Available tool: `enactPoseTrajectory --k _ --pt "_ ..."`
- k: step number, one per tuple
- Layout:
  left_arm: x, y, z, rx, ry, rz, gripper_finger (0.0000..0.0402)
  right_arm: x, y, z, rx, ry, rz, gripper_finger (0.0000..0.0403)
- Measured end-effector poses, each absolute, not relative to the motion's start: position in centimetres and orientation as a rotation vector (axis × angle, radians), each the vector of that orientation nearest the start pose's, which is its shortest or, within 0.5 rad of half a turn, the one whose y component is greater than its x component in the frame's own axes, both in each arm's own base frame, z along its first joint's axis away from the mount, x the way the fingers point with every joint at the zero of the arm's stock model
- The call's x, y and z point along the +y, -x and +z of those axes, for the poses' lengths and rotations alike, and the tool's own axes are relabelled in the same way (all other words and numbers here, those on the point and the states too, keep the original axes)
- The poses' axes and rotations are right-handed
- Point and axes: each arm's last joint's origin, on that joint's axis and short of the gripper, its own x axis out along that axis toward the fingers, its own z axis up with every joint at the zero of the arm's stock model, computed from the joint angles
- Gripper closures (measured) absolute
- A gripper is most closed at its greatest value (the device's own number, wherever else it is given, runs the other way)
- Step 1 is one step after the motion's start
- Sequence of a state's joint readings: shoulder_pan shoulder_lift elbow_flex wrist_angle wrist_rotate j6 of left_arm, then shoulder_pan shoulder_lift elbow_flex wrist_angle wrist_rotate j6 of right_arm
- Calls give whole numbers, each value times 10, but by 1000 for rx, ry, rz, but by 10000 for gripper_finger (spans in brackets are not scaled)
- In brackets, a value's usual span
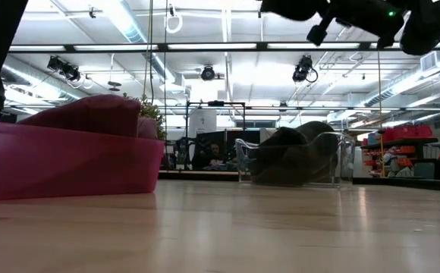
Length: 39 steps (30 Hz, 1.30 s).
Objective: Pick & Place hat
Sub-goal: Put the black cap into the transparent bin
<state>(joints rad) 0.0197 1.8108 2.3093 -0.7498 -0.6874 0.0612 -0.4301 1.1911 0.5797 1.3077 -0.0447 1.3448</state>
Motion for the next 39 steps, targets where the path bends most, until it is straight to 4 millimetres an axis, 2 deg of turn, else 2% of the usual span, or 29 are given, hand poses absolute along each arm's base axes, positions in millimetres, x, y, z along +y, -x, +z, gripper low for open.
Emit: enactPoseTrajectory --k 5,11,14,16,19,22,25,29,33,39 --pt "31 -344 504 338 -148 785 53 -93 -199 330 -803 -998 185 397" --pt "32 -336 501 396 -178 861 51 -89 -181 343 -795 -808 202 397" --pt "33 -335 501 405 -188 890 51 -90 -173 347 -720 -696 156 397" --pt "33 -335 501 408 -192 901 51 -92 -169 352 -613 -659 102 397" --pt "33 -334 501 411 -194 902 51 -96 -167 364 -361 -624 -10 397" --pt "33 -334 500 418 -189 894 51 -96 -164 383 -125 -544 -127 397" --pt "33 -334 499 421 -175 894 51 -96 -160 404 40 -455 -192 397" --pt "33 -334 499 422 -175 894 51 -102 -162 416 227 -398 -233 397" --pt "33 -334 498 421 -174 894 51 -110 -171 413 388 -325 -266 397" --pt "33 -334 498 423 -173 895 51 -124 -191 383 596 -344 -244 397"
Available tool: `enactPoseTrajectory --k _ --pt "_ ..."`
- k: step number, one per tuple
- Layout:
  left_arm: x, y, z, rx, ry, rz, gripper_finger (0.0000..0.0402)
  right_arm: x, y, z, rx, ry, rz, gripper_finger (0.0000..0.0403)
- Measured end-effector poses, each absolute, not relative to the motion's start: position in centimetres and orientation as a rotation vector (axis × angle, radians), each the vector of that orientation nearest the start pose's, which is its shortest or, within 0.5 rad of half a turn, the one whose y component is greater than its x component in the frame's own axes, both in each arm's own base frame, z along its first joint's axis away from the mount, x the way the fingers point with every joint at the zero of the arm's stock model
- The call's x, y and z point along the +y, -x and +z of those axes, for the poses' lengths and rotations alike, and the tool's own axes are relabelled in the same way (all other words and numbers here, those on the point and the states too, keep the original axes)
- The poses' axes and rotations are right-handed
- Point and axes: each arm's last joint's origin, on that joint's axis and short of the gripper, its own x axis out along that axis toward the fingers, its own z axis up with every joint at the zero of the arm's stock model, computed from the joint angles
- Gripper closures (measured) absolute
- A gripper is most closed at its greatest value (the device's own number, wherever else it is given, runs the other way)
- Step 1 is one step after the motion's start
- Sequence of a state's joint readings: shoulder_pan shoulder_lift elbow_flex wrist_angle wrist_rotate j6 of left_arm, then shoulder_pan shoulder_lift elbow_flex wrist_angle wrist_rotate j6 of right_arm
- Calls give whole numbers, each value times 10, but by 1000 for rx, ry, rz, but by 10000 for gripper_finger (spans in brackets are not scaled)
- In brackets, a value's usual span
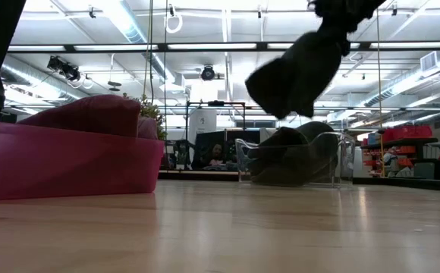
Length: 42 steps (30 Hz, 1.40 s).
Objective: Pick & Place hat
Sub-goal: Put the black cap into the transparent bin
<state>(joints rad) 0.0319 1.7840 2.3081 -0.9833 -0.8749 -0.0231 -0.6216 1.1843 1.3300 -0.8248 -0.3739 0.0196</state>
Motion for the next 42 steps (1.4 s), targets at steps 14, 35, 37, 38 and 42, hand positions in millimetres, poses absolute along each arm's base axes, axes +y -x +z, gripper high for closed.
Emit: enactPoseTrajectory --k 14,35,37,38,42 --pt "32 -335 497 417 -150 876 51 -152 -227 332 885 -306 -271 397" --pt "32 -335 497 407 -127 881 51 -166 -265 280 1063 -460 -405 396" --pt "32 -335 497 407 -127 881 51 -167 -268 274 1062 -492 -418 396" --pt "32 -335 497 406 -124 881 51 -167 -269 269 1070 -507 -411 395" --pt "32 -335 497 401 -104 867 51 -169 -273 247 1104 -576 -405 395"
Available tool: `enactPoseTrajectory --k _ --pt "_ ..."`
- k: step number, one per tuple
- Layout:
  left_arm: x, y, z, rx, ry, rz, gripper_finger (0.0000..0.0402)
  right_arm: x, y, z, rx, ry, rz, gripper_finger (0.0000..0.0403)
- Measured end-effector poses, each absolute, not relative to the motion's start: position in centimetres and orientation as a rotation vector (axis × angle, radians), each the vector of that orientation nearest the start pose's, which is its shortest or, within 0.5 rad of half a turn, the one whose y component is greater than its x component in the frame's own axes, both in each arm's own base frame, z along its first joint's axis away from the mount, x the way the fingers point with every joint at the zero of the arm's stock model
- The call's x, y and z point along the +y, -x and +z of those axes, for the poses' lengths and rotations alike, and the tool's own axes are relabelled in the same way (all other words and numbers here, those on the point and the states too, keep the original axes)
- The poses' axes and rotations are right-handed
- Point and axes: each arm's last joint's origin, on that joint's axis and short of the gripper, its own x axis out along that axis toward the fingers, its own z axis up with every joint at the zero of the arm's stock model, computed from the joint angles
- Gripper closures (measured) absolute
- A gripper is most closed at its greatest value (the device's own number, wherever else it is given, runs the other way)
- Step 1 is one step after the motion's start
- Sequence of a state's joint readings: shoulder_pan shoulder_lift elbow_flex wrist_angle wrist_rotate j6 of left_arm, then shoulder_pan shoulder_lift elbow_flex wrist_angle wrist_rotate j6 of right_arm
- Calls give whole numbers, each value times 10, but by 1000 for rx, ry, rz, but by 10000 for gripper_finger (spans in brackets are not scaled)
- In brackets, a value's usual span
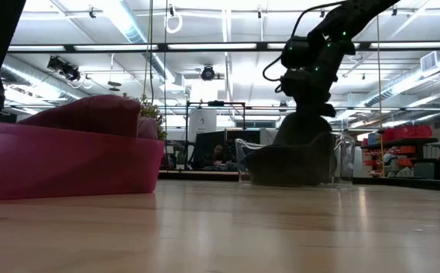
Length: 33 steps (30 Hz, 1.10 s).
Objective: Pick & Place hat
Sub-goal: Put the black cap into the transparent bin
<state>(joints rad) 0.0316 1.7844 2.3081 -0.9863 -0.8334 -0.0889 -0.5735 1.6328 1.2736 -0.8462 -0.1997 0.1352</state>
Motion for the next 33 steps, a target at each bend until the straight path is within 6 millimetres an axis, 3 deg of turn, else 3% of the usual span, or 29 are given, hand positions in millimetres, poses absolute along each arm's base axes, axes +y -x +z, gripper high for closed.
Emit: enactPoseTrajectory --k 5,19,23,29,33 --pt "32 -336 497 400 -96 856 51 -172 -274 229 1087 -635 -434 394" --pt "32 -347 484 451 -94 844 51 -173 -274 213 1045 -596 -440 381" --pt "32 -346 484 451 -94 846 51 -173 -269 213 1077 -601 -445 327" --pt "32 -346 484 452 -94 846 51 -173 -259 233 1070 -609 -454 209" --pt "32 -346 484 452 -95 846 51 -171 -256 251 1020 -580 -442 151"
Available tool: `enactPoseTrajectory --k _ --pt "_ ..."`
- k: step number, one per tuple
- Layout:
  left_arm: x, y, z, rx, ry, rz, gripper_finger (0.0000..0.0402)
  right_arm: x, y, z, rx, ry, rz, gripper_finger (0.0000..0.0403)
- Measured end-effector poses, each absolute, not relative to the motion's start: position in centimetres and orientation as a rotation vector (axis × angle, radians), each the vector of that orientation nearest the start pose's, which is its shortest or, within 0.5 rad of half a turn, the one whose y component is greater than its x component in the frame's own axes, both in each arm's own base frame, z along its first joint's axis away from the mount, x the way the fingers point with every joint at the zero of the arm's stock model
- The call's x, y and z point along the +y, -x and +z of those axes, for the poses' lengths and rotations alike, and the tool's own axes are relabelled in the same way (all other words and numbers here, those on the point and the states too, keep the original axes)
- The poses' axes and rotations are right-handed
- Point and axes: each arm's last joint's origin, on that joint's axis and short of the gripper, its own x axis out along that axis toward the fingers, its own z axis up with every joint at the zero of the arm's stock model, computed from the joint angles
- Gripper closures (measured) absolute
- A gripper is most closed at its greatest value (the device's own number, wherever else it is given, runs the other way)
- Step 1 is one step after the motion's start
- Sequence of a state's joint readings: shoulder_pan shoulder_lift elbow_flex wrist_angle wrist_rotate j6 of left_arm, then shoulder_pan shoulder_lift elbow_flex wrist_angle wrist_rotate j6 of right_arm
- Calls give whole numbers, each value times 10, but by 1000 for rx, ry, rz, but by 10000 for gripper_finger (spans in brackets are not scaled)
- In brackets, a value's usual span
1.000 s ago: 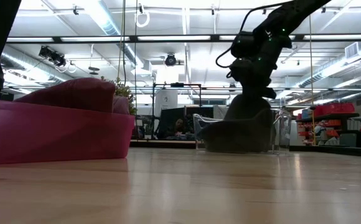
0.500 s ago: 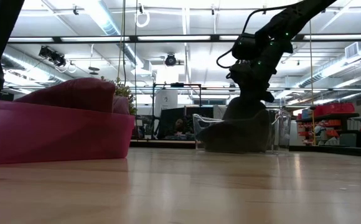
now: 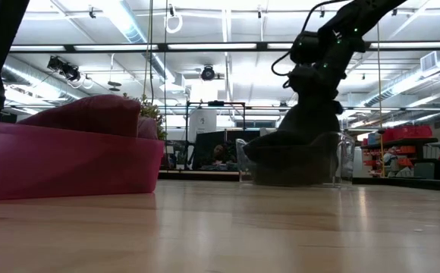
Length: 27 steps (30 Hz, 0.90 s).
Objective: Pick & Place hat
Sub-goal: Put the black cap into the transparent bin, then return to home position
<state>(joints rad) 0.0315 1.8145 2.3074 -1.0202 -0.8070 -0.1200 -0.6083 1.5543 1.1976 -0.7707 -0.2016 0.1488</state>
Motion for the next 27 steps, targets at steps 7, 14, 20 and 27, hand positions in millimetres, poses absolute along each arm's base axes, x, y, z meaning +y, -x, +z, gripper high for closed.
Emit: enactPoseTrajectory --k 7,14,20,27 --pt "32 -346 484 454 -96 846 51 -166 -249 266 979 -564 -423 106" --pt "32 -346 484 454 -97 845 51 -165 -231 284 930 -584 -502 110" --pt "32 -346 484 460 -100 845 51 -161 -197 313 855 -556 -569 131" --pt "32 -344 481 491 -113 844 51 -132 -156 349 746 -518 -542 164"
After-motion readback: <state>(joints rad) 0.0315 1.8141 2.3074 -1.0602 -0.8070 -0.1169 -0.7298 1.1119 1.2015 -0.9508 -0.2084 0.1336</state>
